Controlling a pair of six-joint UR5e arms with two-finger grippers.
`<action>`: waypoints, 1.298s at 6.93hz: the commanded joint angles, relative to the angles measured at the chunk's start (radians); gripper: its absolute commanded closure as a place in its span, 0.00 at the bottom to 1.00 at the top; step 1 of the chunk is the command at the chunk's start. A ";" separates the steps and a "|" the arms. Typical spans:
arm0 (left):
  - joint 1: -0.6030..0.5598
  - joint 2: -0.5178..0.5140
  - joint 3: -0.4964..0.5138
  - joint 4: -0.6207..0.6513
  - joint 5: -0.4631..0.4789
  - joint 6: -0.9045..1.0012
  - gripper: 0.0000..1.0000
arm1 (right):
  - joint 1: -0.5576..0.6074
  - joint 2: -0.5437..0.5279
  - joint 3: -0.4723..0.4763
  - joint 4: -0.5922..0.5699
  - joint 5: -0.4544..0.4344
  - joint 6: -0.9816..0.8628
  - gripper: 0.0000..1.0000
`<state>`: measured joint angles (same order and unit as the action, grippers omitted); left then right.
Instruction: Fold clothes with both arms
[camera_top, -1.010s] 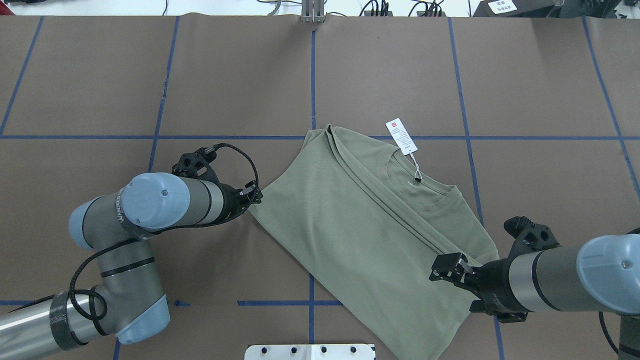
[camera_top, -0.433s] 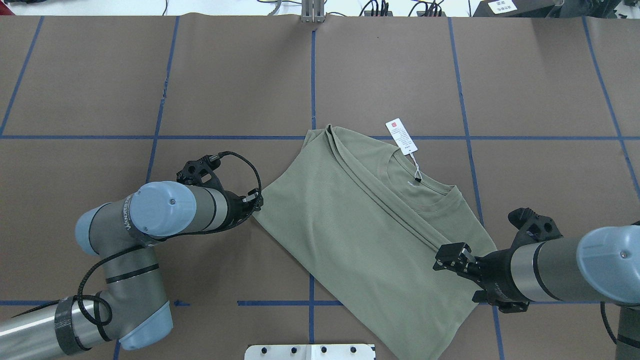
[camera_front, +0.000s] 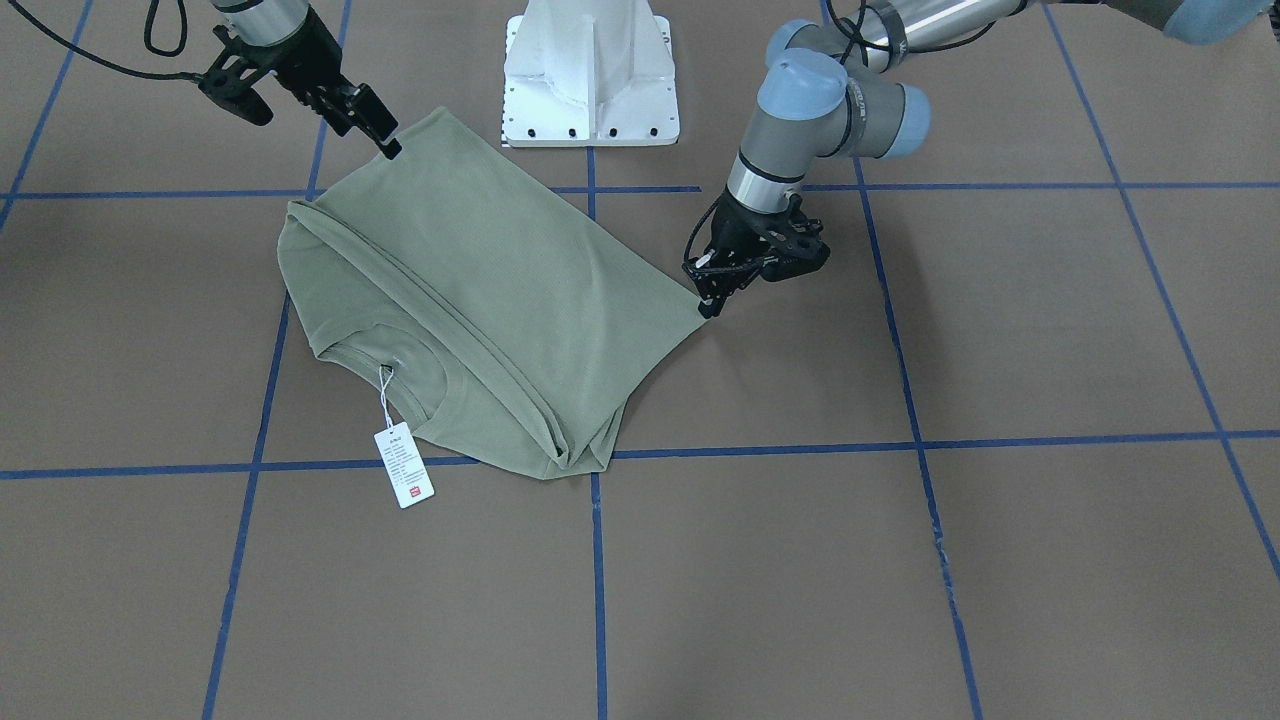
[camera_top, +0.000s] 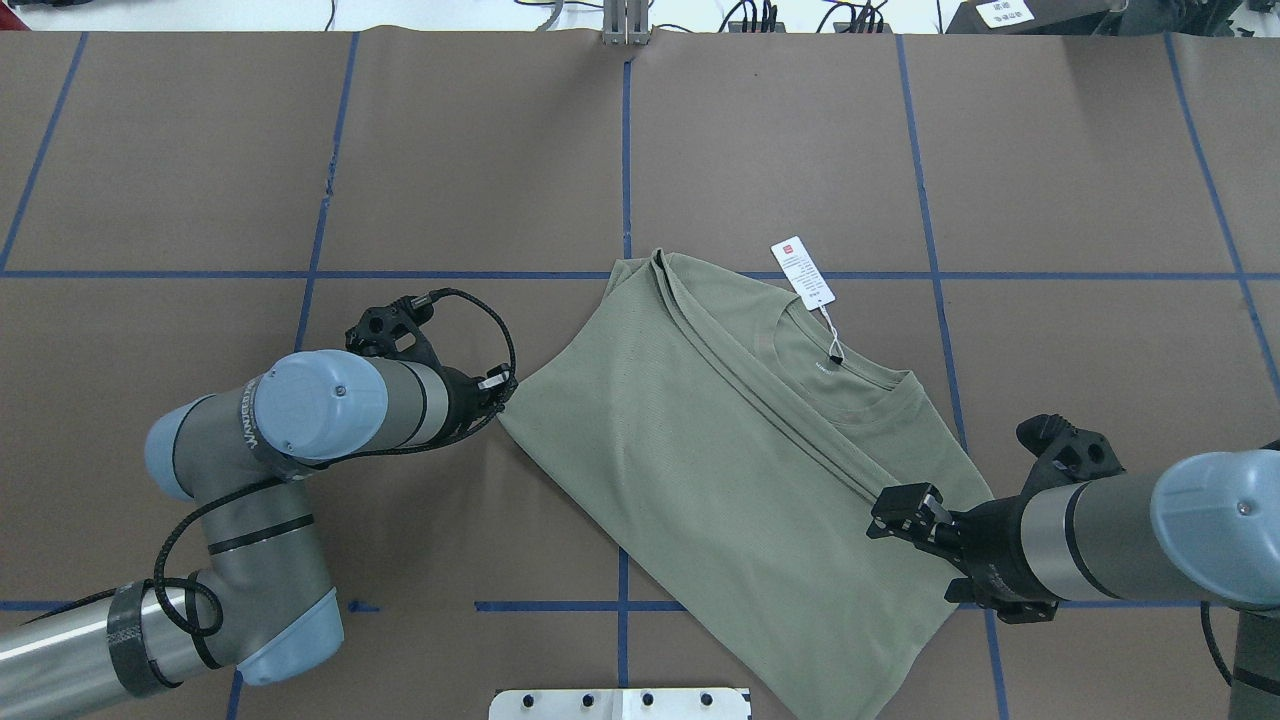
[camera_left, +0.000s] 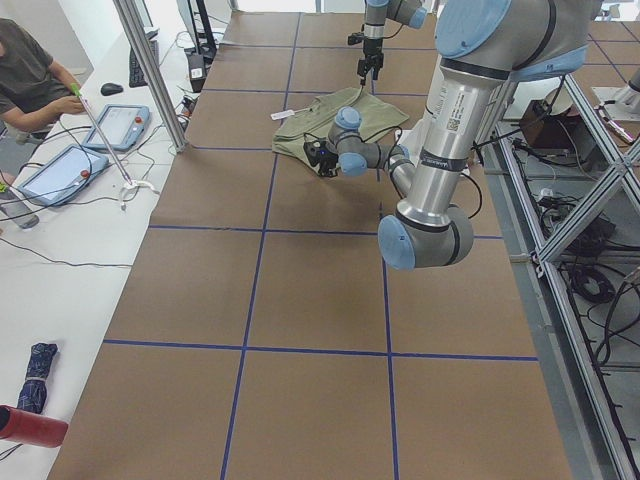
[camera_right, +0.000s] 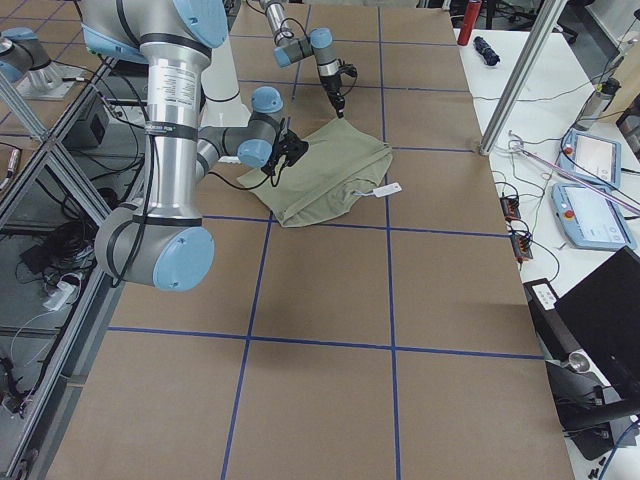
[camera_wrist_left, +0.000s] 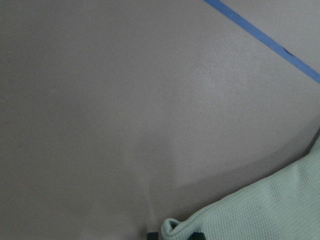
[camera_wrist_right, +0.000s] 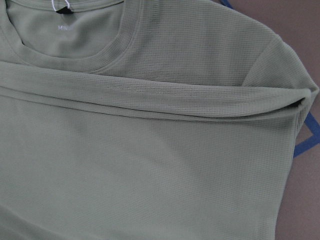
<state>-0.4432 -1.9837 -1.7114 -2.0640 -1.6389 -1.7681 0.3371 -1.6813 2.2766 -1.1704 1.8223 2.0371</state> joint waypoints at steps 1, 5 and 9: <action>-0.049 0.023 0.004 -0.001 0.001 0.096 1.00 | 0.000 0.000 0.000 0.000 -0.003 0.000 0.00; -0.306 -0.120 0.302 -0.086 -0.007 0.288 1.00 | 0.016 0.002 -0.002 0.000 -0.003 0.000 0.00; -0.422 -0.496 0.942 -0.411 -0.010 0.303 1.00 | 0.051 0.029 -0.012 0.000 -0.003 0.000 0.00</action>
<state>-0.8436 -2.3848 -0.9307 -2.3987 -1.6487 -1.4699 0.3772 -1.6716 2.2722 -1.1704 1.8208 2.0371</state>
